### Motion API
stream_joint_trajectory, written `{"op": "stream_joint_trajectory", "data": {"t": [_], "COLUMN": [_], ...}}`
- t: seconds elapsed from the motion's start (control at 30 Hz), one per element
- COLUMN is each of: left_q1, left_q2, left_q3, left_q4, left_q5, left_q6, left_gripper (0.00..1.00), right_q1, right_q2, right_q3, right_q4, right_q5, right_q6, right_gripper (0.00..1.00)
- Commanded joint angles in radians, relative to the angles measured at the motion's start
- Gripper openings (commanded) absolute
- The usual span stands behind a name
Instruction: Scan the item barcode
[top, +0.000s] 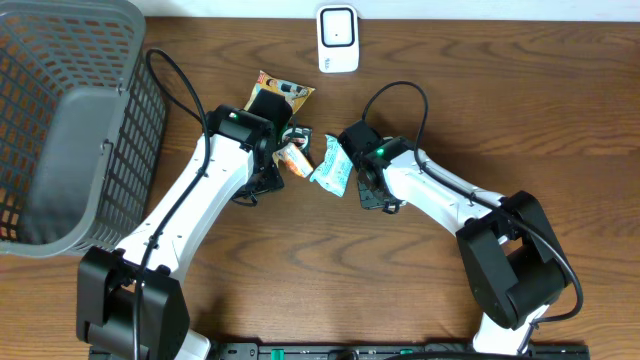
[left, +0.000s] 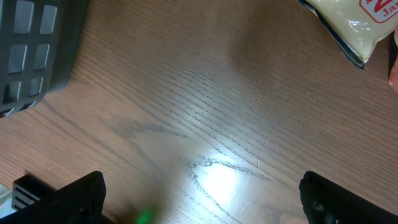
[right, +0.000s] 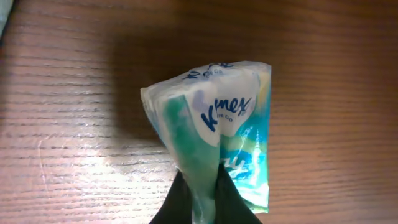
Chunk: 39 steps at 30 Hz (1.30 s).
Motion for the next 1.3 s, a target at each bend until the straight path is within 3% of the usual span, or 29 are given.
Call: {"op": "stream_joint_trajectory", "data": {"t": [0.0,0.1,0.33,0.4,0.73,1.0,1.07,1.13,1.2,1.27], "left_q1": [0.003,0.003,0.003,0.003,0.003,0.003,0.003,0.003,0.003,0.003], "left_q2": [-0.005,-0.005,-0.005,-0.005,-0.005,-0.005,-0.005,-0.005,-0.005,-0.005], "left_q3": [-0.006,-0.006,-0.006,-0.006,-0.006,-0.006,-0.006,-0.006,-0.006,-0.006], "left_q4": [-0.007,-0.007,-0.007,-0.007,-0.006,-0.006,-0.007,-0.006,-0.006,-0.007], "left_q5": [-0.016,-0.016,-0.017,-0.016,-0.016,-0.016,-0.016,-0.016,-0.016,-0.016], "left_q6": [-0.009,-0.009,-0.009,-0.009,-0.009,-0.009,-0.009,-0.009,-0.009,-0.009], "left_gripper": [0.97,0.98,0.98,0.98,0.98,0.98,0.98,0.98,0.98,0.98], "right_q1": [-0.009,-0.038,-0.163,-0.204,-0.357,-0.538,-0.587,-0.626,-0.662,-0.689], "right_q2": [-0.004,-0.012,-0.043,-0.040,-0.021,-0.021,-0.021,-0.021,-0.021,-0.021], "right_q3": [0.026,0.088,0.173,0.170,-0.016,-0.194,-0.192,-0.180,-0.157,-0.120], "right_q4": [-0.031,-0.064,-0.076,-0.076,0.026,0.164,0.135,0.097,0.055,-0.001], "right_q5": [-0.092,-0.251,-0.928,-1.021,-1.206,-1.114,-1.036,-1.018,-0.995,-0.953], "right_q6": [-0.006,-0.095,-0.397,-0.429,-0.481,-0.365,-0.345,-0.344,-0.344,-0.347], "right_gripper": [0.01,0.01,0.01,0.01,0.01,0.01,0.13,0.16,0.32,0.39]}}
